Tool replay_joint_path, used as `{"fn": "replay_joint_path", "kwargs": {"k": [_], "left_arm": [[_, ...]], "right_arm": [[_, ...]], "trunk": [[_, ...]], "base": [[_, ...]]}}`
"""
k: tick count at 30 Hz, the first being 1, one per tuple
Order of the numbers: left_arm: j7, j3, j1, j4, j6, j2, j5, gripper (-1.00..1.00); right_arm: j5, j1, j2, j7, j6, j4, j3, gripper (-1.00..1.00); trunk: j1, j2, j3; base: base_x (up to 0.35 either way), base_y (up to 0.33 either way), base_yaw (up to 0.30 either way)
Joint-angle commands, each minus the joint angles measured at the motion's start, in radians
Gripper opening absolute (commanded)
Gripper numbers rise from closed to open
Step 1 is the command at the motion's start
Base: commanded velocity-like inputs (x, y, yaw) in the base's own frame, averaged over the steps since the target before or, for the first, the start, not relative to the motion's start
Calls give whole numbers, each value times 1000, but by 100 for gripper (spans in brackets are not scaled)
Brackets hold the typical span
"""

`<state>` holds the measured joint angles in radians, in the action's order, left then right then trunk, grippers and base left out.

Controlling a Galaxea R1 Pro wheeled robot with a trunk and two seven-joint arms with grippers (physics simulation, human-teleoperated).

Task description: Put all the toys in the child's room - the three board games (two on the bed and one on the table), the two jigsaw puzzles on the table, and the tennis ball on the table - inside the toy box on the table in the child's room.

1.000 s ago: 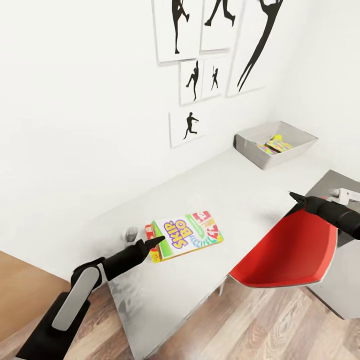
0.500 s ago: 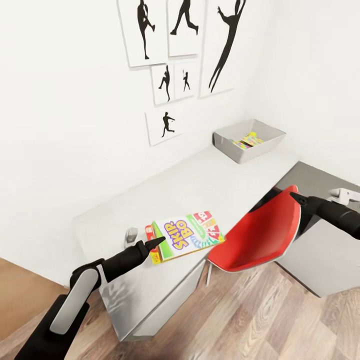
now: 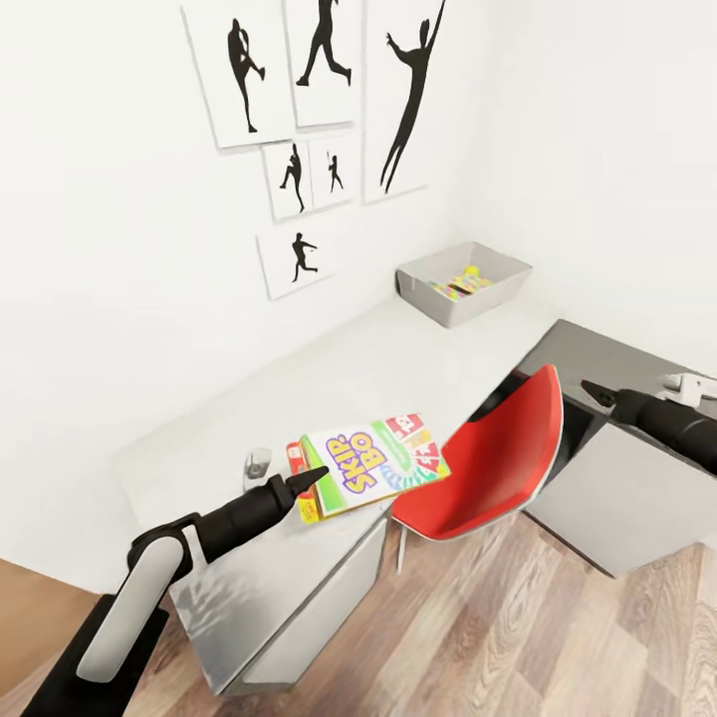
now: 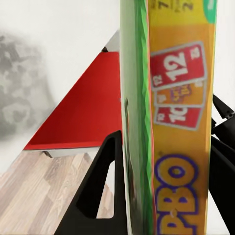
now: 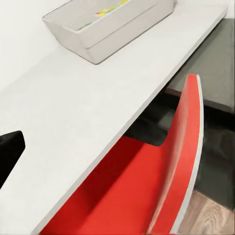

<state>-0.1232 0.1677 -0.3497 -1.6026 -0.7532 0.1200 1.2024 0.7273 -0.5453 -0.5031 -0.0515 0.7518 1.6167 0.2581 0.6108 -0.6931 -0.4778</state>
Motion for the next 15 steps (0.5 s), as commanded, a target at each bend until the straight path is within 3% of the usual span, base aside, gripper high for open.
{"fn": "replay_joint_path", "kwargs": {"k": [1, 15], "left_arm": [[-2, 0, 0, -1, -1, 1, -1, -100], [7, -13, 20, -3, 9, 10, -4, -100]], "right_arm": [[-3, -1, 0, -5, 5, 0, 1, 100], [-4, -1, 0, -5, 3, 0, 1, 100]], "trunk": [[0, -1, 0], [0, -1, 21]], "base": [[0, -198, -157], [69, -304, -154]]}}
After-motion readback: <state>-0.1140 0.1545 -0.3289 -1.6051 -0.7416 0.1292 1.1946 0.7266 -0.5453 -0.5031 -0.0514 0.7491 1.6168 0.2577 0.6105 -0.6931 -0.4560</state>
